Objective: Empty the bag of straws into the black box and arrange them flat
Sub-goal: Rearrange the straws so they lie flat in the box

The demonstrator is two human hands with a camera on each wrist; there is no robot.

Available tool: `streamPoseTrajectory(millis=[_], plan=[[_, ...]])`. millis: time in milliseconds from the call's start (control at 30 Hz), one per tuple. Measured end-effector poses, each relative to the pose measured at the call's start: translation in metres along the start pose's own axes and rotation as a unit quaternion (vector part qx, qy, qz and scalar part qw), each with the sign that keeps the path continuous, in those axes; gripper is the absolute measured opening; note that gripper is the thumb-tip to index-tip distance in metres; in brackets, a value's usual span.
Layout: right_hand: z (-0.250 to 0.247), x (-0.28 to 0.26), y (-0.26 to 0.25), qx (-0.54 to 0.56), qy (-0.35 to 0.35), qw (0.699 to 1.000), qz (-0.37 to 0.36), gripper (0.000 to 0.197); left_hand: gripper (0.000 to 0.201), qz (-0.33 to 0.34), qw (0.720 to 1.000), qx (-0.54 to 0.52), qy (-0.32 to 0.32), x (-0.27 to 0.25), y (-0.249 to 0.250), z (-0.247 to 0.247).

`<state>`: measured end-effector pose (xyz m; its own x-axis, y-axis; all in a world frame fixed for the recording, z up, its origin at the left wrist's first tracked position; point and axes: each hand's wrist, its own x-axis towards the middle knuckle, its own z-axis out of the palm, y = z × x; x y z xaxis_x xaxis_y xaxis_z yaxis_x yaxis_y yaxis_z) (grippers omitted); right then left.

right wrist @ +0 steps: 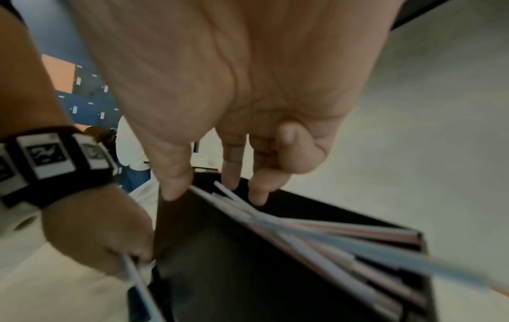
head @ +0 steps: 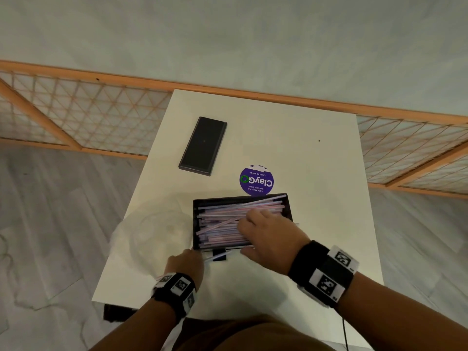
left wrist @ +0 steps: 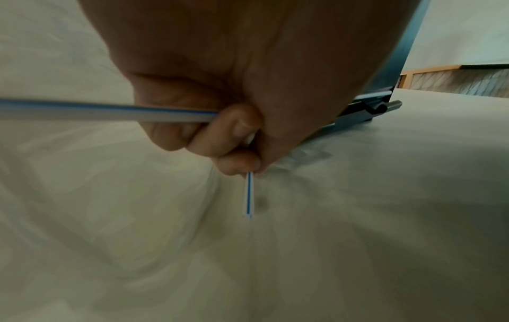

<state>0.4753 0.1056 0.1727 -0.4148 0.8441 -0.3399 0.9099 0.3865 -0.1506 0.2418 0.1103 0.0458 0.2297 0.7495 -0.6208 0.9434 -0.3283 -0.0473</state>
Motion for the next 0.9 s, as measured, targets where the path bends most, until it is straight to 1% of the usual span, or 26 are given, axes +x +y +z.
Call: streamPoseTrajectory(millis=[33, 133, 233, 333, 433, 467, 500, 533, 600, 667, 733, 800, 833, 900], plan=[[0.006, 0.003, -0.004, 0.003, -0.007, 1.0, -0.001, 0.038, 0.032, -0.005, 1.0, -0.002, -0.003, -0.001, 0.0, -0.002], [0.022, 0.012, -0.01, -0.002, 0.017, 1.0, -0.026, 0.022, 0.031, -0.007, 1.0, -0.016, 0.001, -0.004, -0.001, 0.003], [0.031, 0.018, -0.008, 0.008, 0.024, 0.999, -0.026, 0.026, 0.03, 0.004, 1.0, -0.007, -0.016, -0.015, -0.003, 0.018], [0.03, 0.022, -0.005, 0.007, 0.054, 0.998, -0.019, 0.024, 0.03, 0.037, 0.999, 0.005, -0.039, -0.035, -0.005, 0.019], [0.034, 0.025, -0.001, 0.02, 0.06, 0.998, -0.015, 0.014, 0.029, 0.085, 0.995, 0.015, -0.045, -0.059, -0.014, 0.004], [0.035, 0.025, 0.0, 0.022, 0.057, 0.998, -0.016, 0.011, 0.024, 0.105, 0.994, 0.007, -0.026, -0.066, -0.019, -0.001], [0.036, 0.025, 0.002, 0.029, 0.056, 0.998, -0.013, 0.012, 0.02, 0.131, 0.991, 0.015, -0.008, -0.074, -0.024, -0.01], [0.034, 0.024, 0.003, 0.044, 0.056, 0.997, -0.004, 0.019, 0.022, 0.149, 0.989, 0.01, 0.015, -0.082, -0.029, -0.016], [0.025, 0.016, 0.008, 0.097, 0.068, 0.992, 0.031, 0.033, 0.019, 0.163, 0.986, -0.036, 0.014, -0.098, -0.034, -0.032], [0.013, 0.001, 0.018, 0.144, 0.098, 0.983, 0.056, 0.036, 0.027, 0.164, 0.981, -0.096, 0.038, -0.11, -0.036, -0.047], [0.001, -0.015, 0.032, 0.169, 0.146, 0.971, 0.083, 0.032, 0.024, 0.17, 0.974, -0.128, 0.083, -0.115, -0.033, -0.075], [-0.012, -0.03, 0.046, 0.192, 0.19, 0.956, 0.113, 0.026, 0.018, 0.157, 0.97, -0.155, 0.101, -0.114, -0.025, -0.109], [-0.017, -0.036, 0.052, 0.195, 0.207, 0.951, 0.126, 0.022, 0.014, 0.152, 0.969, -0.158, 0.111, -0.109, -0.022, -0.122], [-0.026, -0.044, 0.062, 0.197, 0.224, 0.943, 0.147, 0.015, 0.012, 0.136, 0.968, -0.139, 0.161, -0.09, -0.015, -0.146]])
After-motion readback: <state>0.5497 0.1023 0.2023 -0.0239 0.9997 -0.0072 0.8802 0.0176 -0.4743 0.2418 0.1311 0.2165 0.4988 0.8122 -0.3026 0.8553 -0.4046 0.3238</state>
